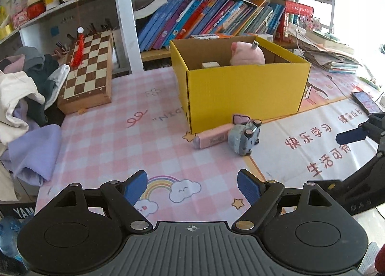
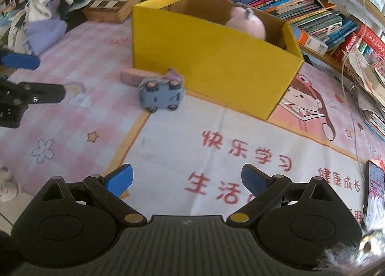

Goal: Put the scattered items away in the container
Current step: 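Withdraw both tools from the box toward the pink eraser and grey toy car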

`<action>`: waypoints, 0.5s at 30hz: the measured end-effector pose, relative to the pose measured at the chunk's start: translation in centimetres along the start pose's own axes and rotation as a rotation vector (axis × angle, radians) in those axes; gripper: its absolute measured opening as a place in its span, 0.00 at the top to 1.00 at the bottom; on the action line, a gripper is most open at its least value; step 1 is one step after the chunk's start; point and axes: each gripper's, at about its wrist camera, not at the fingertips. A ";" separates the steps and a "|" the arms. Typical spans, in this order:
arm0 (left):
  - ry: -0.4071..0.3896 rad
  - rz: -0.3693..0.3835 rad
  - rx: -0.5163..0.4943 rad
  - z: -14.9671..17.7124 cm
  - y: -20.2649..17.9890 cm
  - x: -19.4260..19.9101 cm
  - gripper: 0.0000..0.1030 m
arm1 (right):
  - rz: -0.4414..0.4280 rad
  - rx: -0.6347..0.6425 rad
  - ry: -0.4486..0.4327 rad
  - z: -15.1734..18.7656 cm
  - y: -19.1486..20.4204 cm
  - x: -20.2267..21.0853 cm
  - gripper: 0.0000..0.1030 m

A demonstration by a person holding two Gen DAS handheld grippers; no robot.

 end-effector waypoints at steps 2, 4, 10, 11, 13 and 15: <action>-0.001 0.001 0.005 0.1 -0.1 -0.1 0.18 | -0.003 0.005 -0.005 0.0 0.5 -0.1 0.05; -0.003 0.000 0.011 0.2 -0.2 -0.2 0.18 | -0.004 0.001 -0.015 -0.1 0.8 -0.2 0.05; -0.014 0.002 0.012 0.7 -1.0 -0.4 0.18 | -0.003 0.006 -0.038 -0.3 1.2 -0.3 0.08; -0.013 0.004 0.011 0.8 -1.2 -0.4 0.18 | -0.005 0.004 -0.038 -0.4 1.2 -0.4 0.08; -0.008 0.006 0.012 0.9 -1.4 -0.6 0.18 | -0.009 -0.002 -0.038 -0.5 1.0 -0.6 0.08; -0.003 0.008 0.013 0.9 -1.5 -0.9 0.18 | -0.010 -0.004 -0.037 -0.6 0.7 -0.7 0.08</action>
Point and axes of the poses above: each gripper's, at about its wrist camera, not at the fingertips, and x roughly against the way its jaws point, y to its left, z to its underside, and after that the axes turned 9 degrees about x, right-handed
